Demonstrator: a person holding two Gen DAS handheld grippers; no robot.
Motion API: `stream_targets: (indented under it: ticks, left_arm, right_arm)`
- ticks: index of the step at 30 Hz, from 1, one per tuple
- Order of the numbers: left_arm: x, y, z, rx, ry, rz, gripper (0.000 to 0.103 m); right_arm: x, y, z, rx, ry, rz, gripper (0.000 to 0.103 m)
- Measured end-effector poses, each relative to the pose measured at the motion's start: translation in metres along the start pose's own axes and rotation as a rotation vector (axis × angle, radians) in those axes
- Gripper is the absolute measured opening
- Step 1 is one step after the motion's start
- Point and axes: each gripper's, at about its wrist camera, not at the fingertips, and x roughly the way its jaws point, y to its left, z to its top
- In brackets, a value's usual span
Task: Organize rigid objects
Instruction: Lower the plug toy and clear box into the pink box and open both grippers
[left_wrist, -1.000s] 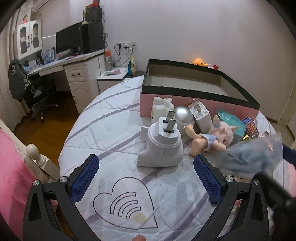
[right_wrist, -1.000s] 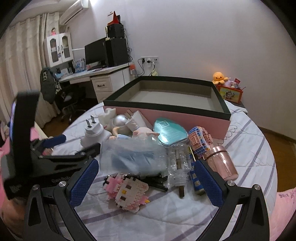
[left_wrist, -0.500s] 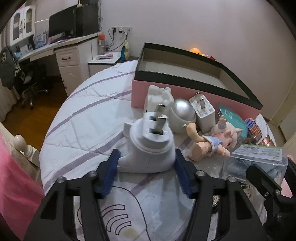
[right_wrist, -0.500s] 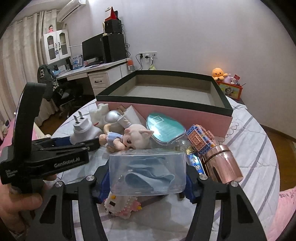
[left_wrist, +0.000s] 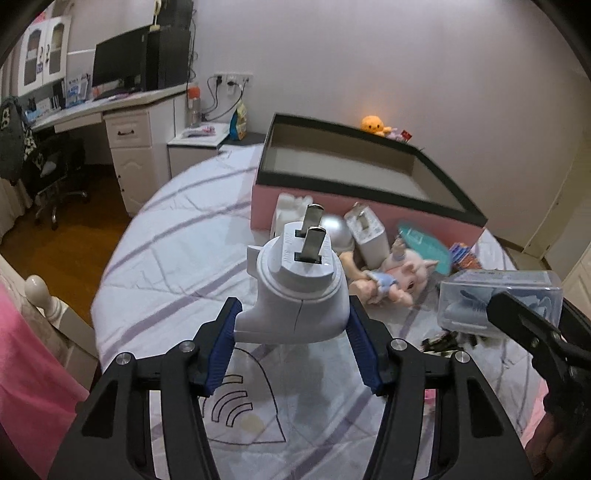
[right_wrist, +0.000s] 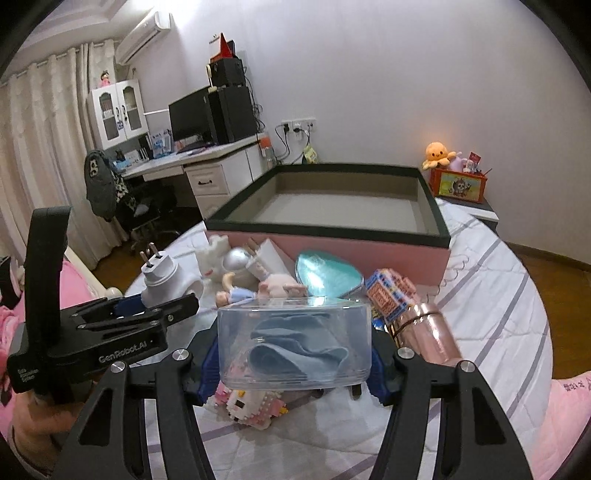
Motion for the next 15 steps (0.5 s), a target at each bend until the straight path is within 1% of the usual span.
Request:
stream_targets:
  ticks: [5, 9, 11, 13, 15]
  left_arm:
    - [-0.024, -0.006, 0.018, 0.024, -0.060, -0.023, 0.058]
    - [-0.032, -0.017, 0.053, 0.071, -0.118, -0.039, 0.058]
    - [-0.028, -0.022, 0.071, 0.083, -0.129, -0.053, 0.058]
    - [-0.016, -0.027, 0.092, 0.095, -0.130, -0.066, 0.058]
    - [0.009, -0.032, 0.114, 0.108, -0.098, -0.061, 0.058]
  right_arm:
    - [-0.007, -0.006, 0.022, -0.009, -0.038, 0.006, 0.063]
    - [-0.006, -0.021, 0.058, -0.017, -0.081, -0.014, 0.063]
    - [0.005, -0.032, 0.080, -0.016, -0.081, -0.030, 0.063]
    - [0.025, -0.043, 0.103, -0.016, -0.060, -0.050, 0.063]
    - [0.045, -0.053, 0.117, 0.000, -0.026, -0.056, 0.063]
